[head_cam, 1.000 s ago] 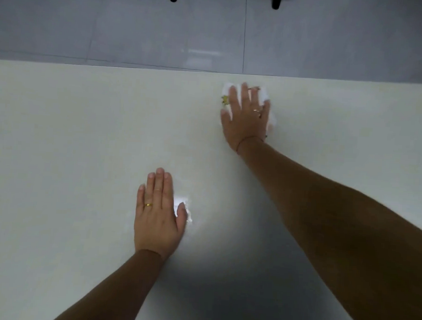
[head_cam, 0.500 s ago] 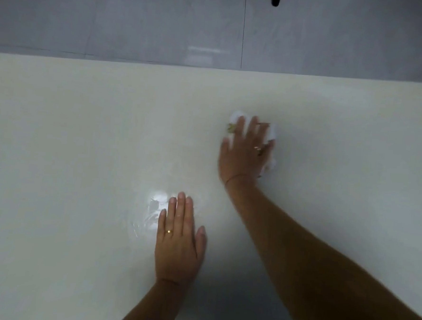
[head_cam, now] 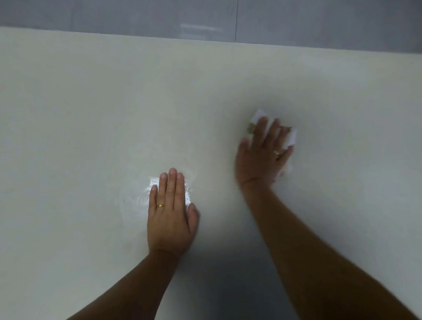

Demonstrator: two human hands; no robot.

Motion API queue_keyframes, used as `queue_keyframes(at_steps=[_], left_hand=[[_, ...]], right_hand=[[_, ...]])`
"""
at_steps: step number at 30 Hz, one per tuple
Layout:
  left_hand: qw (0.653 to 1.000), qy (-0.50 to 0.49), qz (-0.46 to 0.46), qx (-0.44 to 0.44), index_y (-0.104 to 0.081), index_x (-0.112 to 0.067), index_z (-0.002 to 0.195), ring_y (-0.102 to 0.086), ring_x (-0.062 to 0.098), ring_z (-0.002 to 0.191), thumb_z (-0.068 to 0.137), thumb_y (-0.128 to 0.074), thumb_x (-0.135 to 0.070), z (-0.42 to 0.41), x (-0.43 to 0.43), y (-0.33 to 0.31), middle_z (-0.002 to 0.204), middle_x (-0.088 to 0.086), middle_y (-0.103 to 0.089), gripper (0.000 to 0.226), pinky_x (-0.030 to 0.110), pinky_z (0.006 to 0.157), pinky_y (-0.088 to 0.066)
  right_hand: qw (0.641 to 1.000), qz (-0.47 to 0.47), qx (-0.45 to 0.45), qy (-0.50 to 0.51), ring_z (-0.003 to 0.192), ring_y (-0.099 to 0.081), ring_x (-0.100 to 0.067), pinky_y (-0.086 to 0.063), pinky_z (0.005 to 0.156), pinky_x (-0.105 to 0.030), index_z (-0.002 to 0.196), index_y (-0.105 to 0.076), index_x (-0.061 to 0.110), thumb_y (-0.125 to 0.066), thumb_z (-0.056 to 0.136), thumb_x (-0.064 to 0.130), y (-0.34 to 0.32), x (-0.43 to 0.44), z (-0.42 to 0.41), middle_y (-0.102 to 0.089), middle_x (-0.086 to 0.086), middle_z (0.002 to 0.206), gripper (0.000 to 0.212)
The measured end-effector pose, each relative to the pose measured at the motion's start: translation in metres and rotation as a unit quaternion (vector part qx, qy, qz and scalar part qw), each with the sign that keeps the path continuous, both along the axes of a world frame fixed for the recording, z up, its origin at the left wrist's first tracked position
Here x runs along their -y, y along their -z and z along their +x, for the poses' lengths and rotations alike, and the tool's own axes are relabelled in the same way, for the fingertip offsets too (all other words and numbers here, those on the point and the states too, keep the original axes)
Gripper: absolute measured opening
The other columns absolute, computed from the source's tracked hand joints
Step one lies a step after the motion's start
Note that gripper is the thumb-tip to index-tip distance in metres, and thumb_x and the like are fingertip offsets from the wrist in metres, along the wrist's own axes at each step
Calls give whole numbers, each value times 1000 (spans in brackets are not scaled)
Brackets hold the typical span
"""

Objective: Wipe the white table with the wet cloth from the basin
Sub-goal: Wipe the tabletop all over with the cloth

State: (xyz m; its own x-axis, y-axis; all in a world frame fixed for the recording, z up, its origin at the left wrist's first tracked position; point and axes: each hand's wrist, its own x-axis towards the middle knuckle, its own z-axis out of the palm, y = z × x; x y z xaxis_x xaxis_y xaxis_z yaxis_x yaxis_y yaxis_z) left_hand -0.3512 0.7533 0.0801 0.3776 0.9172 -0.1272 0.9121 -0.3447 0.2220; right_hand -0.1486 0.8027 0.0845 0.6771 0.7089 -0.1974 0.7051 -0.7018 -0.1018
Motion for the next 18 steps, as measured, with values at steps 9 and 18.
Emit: queue_keyframes(at_steps=[9, 18], left_hand=[[1000, 6, -2, 2, -28, -5, 148, -18, 26, 146, 88, -31, -31, -2, -1, -1, 156, 13, -25, 65, 39, 120, -8], [1000, 16, -9, -15, -15, -6, 151, -6, 25, 148, 93, -22, -36, -1, 1, 0, 159, 13, -13, 66, 39, 121, 0]], right_hand=[[964, 26, 18, -263, 145, -19, -31, -11, 115, -54, 149, -25, 21, -39, 97, 36, 2, 52, 3, -24, -9, 156, 55], [999, 15, 13, -41, 147, -5, -31, 0, 115, -55, 152, -8, 20, -25, 95, 39, 1, 61, -64, -9, -10, 160, 62]])
